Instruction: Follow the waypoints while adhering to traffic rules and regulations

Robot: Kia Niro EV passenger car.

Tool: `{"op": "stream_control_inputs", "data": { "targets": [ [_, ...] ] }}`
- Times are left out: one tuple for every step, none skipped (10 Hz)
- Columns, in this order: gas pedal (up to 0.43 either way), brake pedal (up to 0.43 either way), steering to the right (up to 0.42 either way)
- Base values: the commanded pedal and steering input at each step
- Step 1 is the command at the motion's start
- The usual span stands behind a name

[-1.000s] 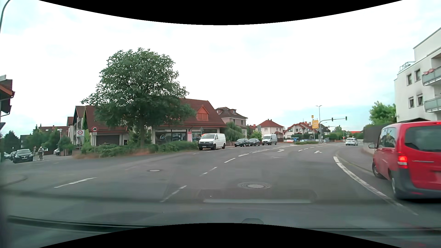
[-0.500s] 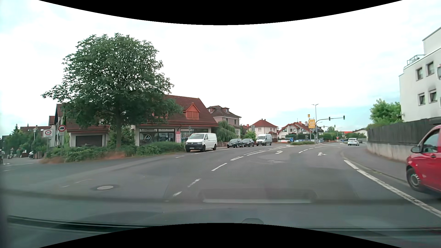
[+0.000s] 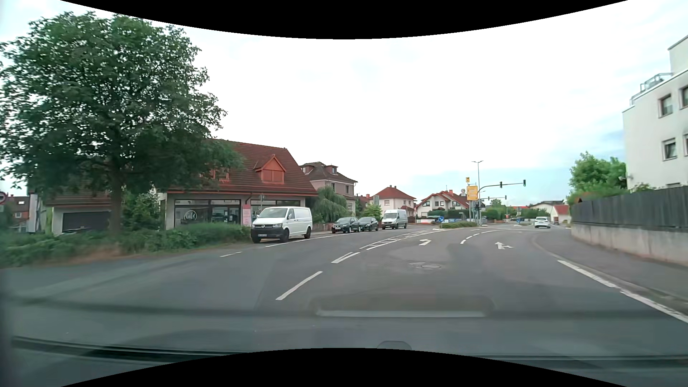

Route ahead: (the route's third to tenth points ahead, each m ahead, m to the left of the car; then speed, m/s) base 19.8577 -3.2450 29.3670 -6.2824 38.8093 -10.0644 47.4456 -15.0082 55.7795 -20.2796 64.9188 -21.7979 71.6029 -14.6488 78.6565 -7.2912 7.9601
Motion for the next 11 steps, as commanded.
{"op": "stream_control_inputs", "data": {
  "targets": [
    [0.409, 0.0, 0.082],
    [0.409, 0.0, 0.084],
    [0.39, 0.0, 0.084],
    [0.358, 0.0, 0.084],
    [0.358, 0.0, 0.084],
    [0.339, 0.0, 0.082],
    [0.311, 0.0, 0.081],
    [0.311, 0.0, 0.079],
    [0.268, 0.0, 0.077],
    [0.24, 0.0, 0.075],
    [0.157, 0.0, 0.072]
  ]
}}
